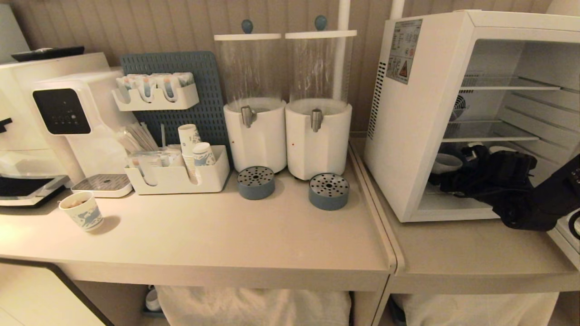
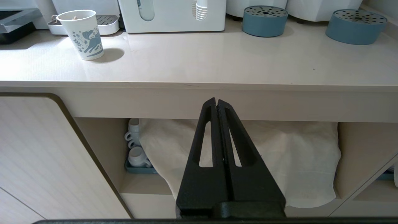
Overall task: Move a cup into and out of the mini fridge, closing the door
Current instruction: Take the ceramic cup out of the freezer
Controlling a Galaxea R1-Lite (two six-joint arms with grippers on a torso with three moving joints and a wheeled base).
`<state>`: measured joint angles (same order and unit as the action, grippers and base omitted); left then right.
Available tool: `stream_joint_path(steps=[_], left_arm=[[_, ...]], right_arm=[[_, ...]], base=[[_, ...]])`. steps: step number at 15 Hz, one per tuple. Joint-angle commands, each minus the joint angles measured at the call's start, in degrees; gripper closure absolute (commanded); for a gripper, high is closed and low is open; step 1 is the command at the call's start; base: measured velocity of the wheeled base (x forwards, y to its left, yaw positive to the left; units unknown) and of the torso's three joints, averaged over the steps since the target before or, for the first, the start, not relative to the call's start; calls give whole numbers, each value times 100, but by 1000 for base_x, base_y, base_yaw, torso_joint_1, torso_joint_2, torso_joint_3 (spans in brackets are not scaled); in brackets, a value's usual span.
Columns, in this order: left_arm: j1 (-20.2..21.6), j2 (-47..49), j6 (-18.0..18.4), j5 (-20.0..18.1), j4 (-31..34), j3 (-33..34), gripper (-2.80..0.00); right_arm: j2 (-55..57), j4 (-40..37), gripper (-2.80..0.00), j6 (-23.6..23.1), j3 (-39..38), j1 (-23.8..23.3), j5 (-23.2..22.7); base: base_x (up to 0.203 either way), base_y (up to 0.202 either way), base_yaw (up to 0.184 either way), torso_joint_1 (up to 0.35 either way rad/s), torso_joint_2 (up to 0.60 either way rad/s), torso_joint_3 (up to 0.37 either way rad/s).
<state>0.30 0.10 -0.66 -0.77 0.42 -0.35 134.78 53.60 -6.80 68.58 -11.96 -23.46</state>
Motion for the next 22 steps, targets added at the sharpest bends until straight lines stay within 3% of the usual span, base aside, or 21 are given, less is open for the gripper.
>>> stream_joint_path(steps=[1, 10, 11, 12, 18, 22], left_arm=[[-4, -1, -4, 6, 2, 0, 0], [5, -1, -4, 6, -7, 0, 0], [-4, -1, -4, 6, -7, 0, 0], [5, -1, -4, 6, -7, 0, 0], [-4, -1, -4, 15, -7, 0, 0], [2, -1, -4, 15, -7, 0, 0]], right_arm=[[-65, 45, -280, -5, -62, 9, -10], [-92, 26, -280, -5, -62, 9, -1], [-92, 19, -71, -5, -73, 9, -1], [-75, 45, 0, -14, -81, 9, -1], [-162, -52, 0, 3, -248, 36, -10], [-807, -17, 0, 127, -1038, 42, -143]], base=[[0, 0, 0, 0, 0, 0], [0, 0, 0, 0, 0, 0], [0, 0, 0, 0, 0, 0], [0, 0, 0, 0, 0, 0], [0, 0, 0, 0, 0, 0], [0, 0, 0, 0, 0, 0]])
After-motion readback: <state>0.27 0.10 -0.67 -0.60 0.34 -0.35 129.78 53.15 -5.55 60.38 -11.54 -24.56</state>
